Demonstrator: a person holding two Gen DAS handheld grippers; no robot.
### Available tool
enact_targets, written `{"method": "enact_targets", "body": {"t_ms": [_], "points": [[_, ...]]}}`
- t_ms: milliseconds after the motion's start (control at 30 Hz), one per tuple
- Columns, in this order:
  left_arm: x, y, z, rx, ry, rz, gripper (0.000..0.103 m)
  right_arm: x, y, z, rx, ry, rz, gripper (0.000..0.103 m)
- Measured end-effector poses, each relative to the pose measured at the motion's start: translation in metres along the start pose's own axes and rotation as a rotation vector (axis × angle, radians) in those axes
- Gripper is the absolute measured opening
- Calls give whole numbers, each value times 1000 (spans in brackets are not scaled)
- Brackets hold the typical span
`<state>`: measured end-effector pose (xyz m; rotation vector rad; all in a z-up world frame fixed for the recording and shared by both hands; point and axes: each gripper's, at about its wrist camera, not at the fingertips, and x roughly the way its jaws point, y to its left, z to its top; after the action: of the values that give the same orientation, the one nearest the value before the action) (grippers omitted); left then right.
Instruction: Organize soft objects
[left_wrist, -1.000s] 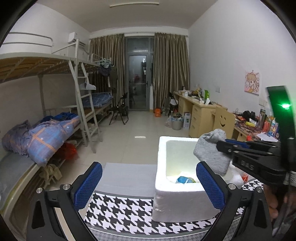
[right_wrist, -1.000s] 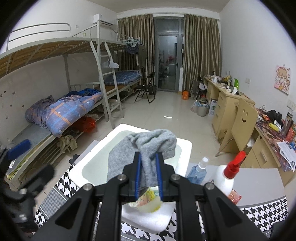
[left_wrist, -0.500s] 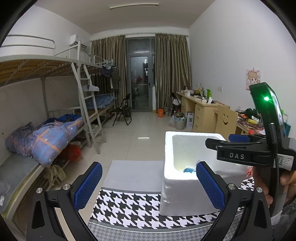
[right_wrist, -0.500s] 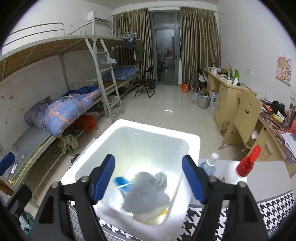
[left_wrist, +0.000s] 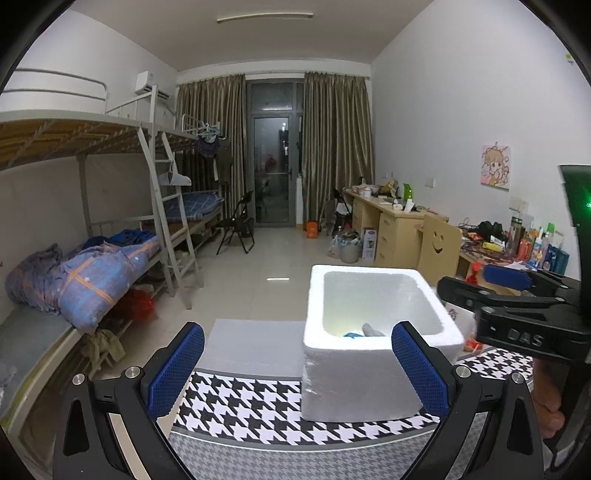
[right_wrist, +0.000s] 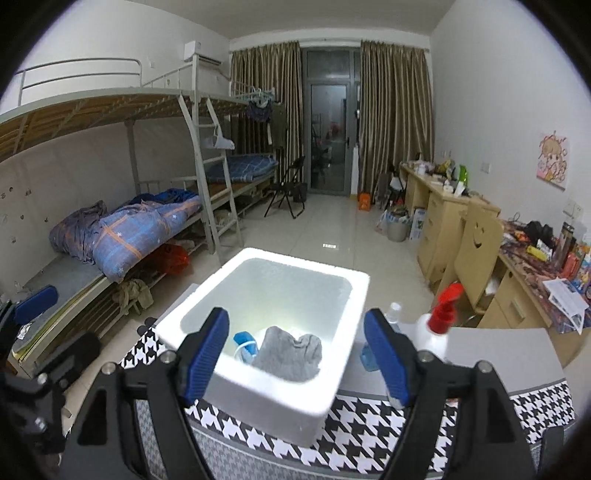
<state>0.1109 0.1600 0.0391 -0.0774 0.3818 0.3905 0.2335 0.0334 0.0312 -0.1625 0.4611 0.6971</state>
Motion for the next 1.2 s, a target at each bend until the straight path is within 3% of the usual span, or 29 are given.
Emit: {"method": "enact_targets", "body": {"t_ms": [200, 767, 1200], "points": [[-27, -11, -3, -2, -24, -19, 102, -43, -2, -11, 19, -78, -36, 98], [-89, -41, -12, 38, -124, -50, 102, -126, -5, -53, -7, -143, -84, 99], [-111, -51, -35, 30, -159, -63, 102, -165, -7, -84, 0, -166, -127, 99]]}}
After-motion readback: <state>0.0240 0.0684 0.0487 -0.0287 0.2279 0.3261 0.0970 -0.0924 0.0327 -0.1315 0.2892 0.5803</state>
